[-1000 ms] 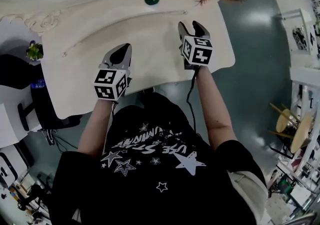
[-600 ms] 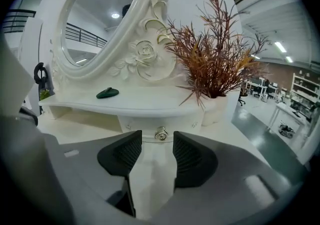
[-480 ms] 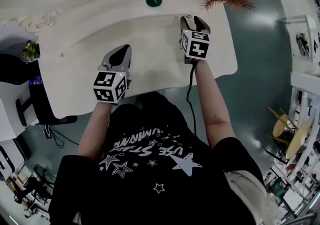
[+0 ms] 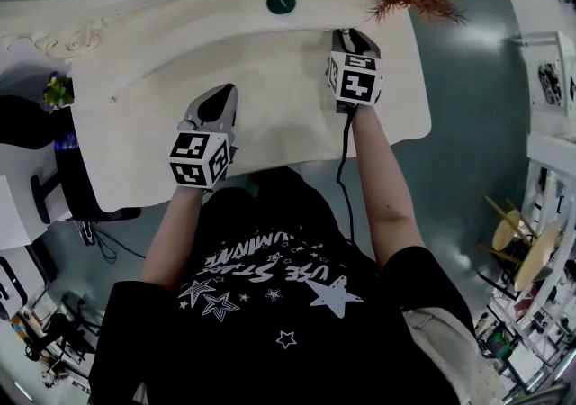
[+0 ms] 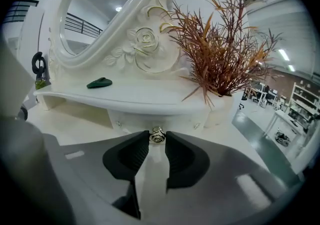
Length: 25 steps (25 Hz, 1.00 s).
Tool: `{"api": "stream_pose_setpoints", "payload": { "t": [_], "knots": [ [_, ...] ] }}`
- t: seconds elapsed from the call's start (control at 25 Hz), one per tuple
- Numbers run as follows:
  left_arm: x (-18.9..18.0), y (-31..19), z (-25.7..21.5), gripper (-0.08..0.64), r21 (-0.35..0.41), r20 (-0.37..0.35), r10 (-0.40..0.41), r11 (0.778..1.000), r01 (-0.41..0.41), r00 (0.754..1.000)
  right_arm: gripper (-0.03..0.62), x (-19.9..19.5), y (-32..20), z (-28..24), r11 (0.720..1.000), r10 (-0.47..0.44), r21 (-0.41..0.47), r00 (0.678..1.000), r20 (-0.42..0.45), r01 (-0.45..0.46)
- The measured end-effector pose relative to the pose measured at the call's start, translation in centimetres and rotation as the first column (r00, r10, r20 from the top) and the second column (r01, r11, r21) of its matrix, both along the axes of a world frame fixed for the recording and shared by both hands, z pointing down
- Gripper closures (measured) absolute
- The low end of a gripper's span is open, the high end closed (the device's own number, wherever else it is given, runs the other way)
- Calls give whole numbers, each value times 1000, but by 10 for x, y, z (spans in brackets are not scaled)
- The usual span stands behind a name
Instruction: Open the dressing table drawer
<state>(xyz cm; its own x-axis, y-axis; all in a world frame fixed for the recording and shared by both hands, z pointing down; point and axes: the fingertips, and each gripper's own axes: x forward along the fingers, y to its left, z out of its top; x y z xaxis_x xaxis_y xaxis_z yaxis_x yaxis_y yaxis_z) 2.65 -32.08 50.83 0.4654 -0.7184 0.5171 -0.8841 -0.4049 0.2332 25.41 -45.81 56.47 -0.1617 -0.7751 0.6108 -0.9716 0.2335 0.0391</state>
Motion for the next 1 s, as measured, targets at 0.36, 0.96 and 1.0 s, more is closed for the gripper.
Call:
{"api": "stream_pose_setpoints", "payload": {
  "t": [0.36,0.96,1.0],
  "knots": [
    [4,0,-5,558,13,-2,0,1000,0,1000,468,-1,0,0,1000,-27,4,1000,2,27],
    [3,9,-8,558,23,5,15,1000,-15,1000,469,2,19,2,1000,-19,-19,1000,9,19],
    [4,9,-8,558,23,6,18,1000,-18,1000,469,2,21,2,1000,-18,-21,1000,11,18]
  ]
}}
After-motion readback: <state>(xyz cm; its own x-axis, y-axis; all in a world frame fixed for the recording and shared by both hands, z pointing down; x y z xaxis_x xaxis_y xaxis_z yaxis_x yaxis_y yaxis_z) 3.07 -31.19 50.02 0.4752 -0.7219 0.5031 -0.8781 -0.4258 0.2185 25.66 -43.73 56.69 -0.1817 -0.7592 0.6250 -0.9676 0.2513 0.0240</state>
